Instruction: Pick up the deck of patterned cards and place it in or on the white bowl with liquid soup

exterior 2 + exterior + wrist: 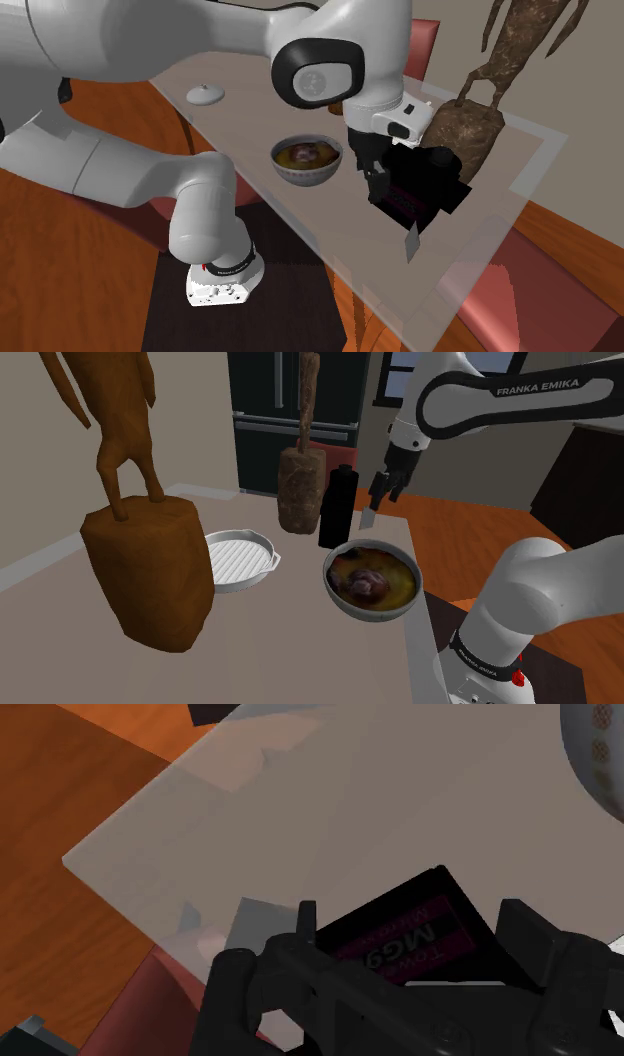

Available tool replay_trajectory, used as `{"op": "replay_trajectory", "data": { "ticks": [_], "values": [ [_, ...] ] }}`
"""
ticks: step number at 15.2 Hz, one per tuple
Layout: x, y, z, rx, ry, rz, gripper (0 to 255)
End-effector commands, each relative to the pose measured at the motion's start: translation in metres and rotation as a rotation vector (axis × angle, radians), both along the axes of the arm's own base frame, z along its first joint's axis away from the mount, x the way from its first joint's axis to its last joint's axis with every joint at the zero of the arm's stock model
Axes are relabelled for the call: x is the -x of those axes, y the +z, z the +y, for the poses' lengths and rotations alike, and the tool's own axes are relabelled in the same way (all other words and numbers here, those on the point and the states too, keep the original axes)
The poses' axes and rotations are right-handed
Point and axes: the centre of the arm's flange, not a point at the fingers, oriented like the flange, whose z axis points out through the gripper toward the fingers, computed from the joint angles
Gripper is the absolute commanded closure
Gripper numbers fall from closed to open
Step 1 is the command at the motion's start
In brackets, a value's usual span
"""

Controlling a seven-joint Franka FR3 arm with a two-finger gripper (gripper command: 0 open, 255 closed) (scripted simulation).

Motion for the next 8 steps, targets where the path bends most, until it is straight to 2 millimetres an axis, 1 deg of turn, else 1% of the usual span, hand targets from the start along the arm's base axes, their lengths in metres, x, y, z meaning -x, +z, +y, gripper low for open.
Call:
{"op": "replay_trajectory", "data": {
  "ticks": [1, 7, 8],
  "values": [
    [-0.006, -0.010, -0.013, 0.045, -0.030, -0.069, 0],
    [-0.023, -0.039, -0.055, 0.174, -0.121, -0.254, 0],
    [-0.024, -0.040, -0.057, 0.181, -0.127, -0.264, 0]
  ]
}}
